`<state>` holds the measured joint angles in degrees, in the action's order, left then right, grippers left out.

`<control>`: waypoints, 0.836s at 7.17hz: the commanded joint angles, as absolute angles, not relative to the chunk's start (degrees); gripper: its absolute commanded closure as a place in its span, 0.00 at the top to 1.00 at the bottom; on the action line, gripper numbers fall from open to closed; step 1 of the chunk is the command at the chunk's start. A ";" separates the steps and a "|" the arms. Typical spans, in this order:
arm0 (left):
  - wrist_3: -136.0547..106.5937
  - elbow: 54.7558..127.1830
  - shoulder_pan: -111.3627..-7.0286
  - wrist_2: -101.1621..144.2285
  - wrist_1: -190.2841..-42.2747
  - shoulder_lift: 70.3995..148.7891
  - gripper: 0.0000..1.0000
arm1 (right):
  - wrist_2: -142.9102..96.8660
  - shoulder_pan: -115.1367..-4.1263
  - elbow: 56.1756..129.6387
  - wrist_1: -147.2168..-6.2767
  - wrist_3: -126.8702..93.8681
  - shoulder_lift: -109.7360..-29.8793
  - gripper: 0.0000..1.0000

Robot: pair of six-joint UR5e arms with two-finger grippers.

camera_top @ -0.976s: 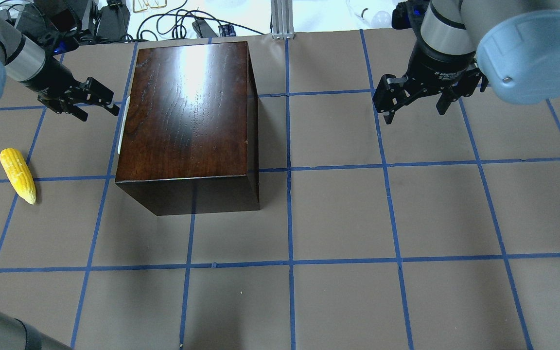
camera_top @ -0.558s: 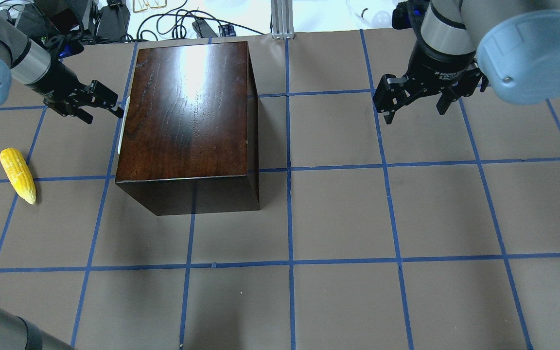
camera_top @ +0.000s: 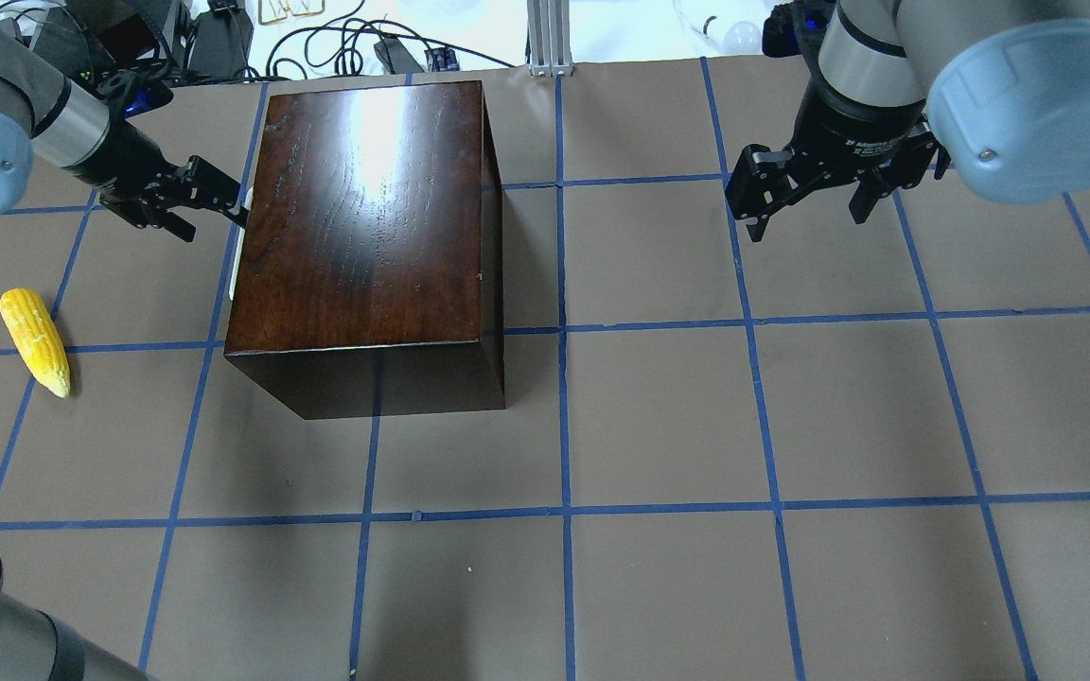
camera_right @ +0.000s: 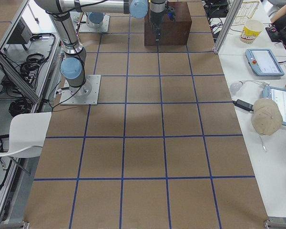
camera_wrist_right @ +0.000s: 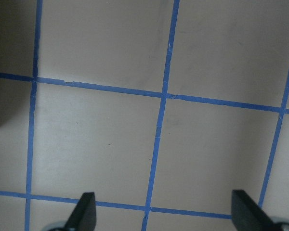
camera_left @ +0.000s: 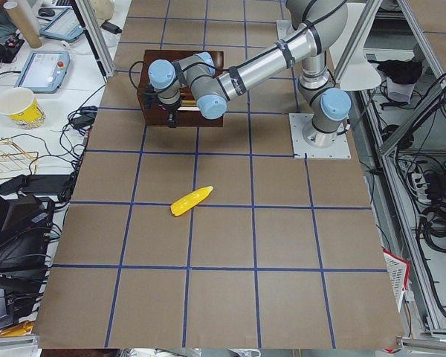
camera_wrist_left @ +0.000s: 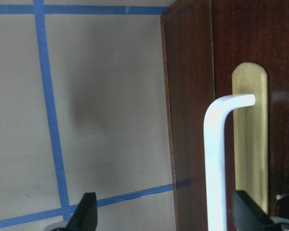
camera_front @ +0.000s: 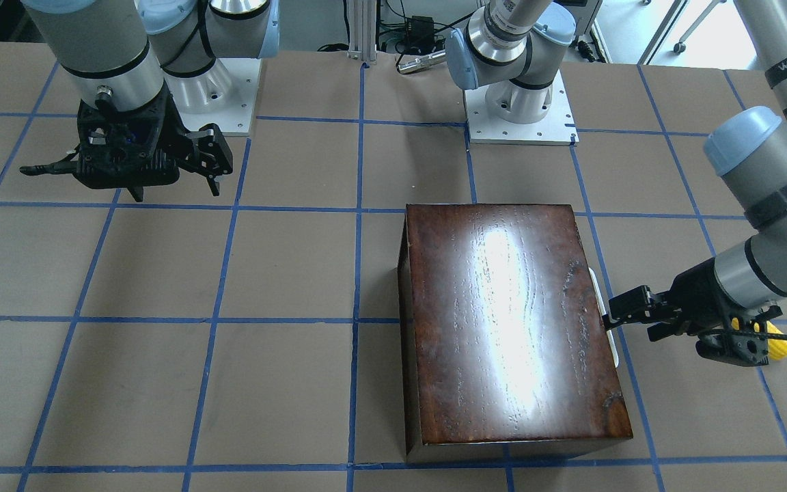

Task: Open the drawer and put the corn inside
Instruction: 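Lower the left gripper onto the white drawer handle and close it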

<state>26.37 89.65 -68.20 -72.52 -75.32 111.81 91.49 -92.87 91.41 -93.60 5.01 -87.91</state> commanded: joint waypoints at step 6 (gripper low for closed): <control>26.54 90.00 -67.77 -72.51 -75.32 113.73 1.00 | 91.49 -92.90 91.41 -93.60 5.01 -87.89 1.00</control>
<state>26.61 89.99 -67.95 -72.34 -75.32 113.24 91.49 -92.90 91.41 -93.60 5.01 -87.89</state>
